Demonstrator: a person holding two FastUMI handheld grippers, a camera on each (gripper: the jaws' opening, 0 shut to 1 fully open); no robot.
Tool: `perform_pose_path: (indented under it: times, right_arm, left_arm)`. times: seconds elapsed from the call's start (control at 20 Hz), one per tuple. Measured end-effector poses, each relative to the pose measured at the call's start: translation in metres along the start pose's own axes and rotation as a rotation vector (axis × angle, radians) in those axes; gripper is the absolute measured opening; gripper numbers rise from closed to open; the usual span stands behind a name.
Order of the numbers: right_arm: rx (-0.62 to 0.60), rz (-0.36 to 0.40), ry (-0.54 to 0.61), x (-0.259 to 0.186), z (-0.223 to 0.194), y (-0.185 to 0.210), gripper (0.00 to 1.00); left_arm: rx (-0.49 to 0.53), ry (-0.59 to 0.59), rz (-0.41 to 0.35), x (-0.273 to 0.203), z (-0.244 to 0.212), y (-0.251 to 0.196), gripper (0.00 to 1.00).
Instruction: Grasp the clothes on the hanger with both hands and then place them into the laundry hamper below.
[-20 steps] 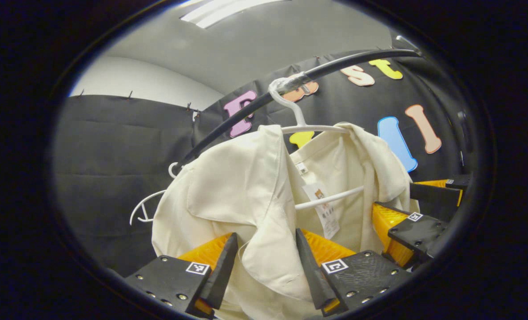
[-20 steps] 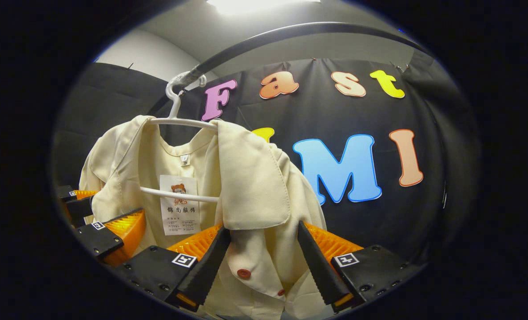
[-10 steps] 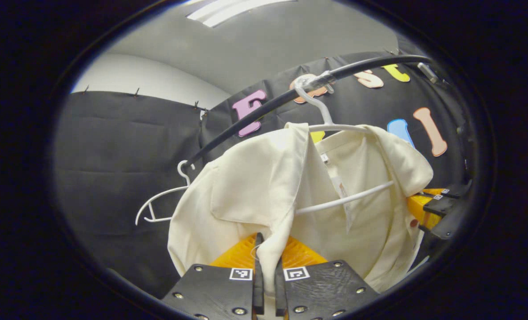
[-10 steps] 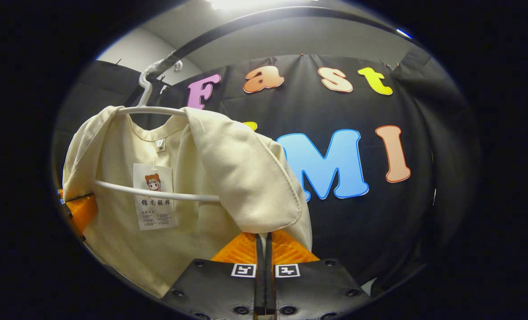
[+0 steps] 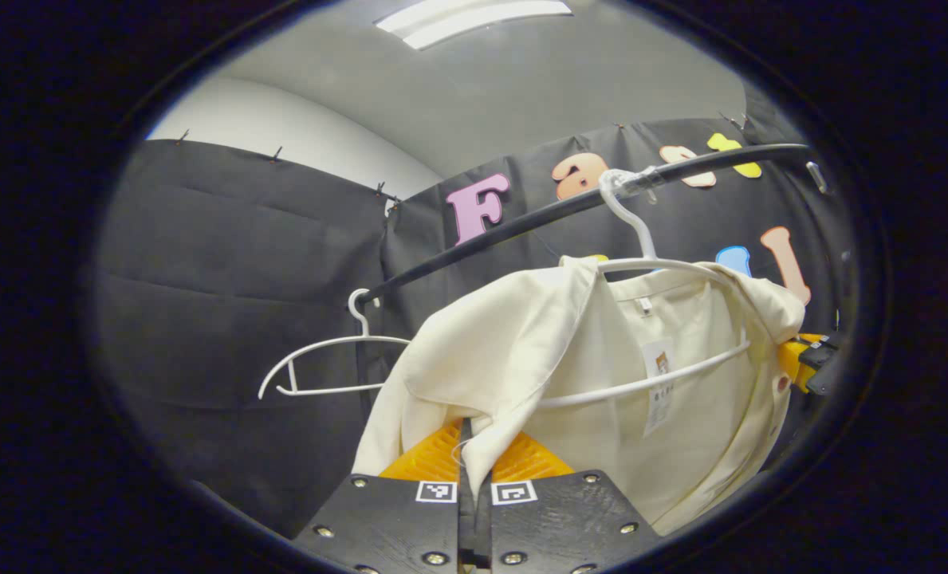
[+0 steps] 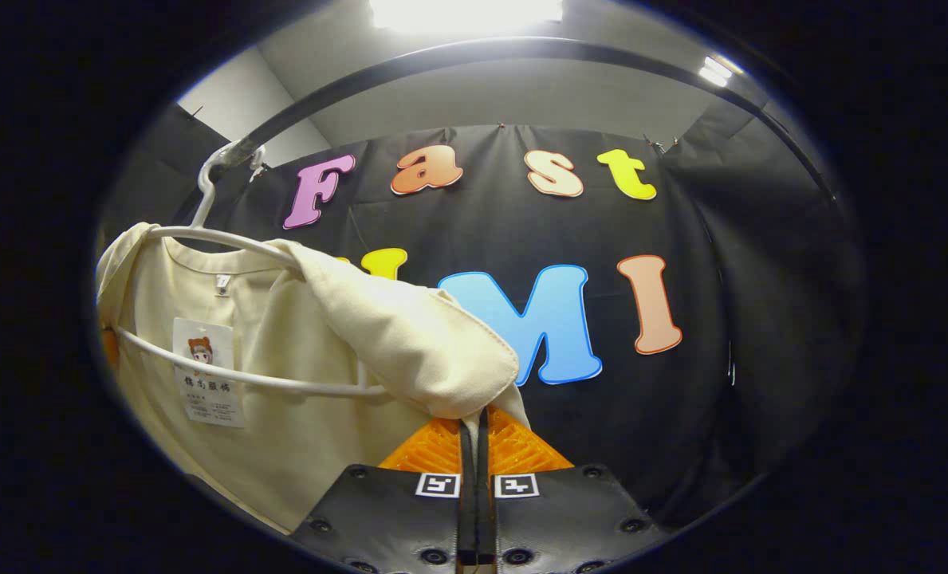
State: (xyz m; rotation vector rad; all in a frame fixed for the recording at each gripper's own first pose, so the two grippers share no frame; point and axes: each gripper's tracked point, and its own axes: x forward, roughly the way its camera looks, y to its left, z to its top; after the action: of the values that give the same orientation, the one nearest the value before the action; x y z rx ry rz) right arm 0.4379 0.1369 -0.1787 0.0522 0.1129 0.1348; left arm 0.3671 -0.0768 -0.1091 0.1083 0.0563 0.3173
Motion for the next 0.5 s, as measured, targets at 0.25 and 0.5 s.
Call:
perform_pose_path:
  times: [0.25, 0.5]
  right_arm:
    - [0.022, -0.034, -0.067, 0.012, 0.023, -0.018, 0.00]
    - [0.044, -0.025, -0.111, 0.025, 0.041, -0.015, 0.00]
  left_arm:
    - [-0.003, -0.018, 0.051, -0.002, 0.012, 0.025, 0.02]
    - [-0.042, 0.020, 0.030, -0.012, 0.025, 0.038, 0.01]
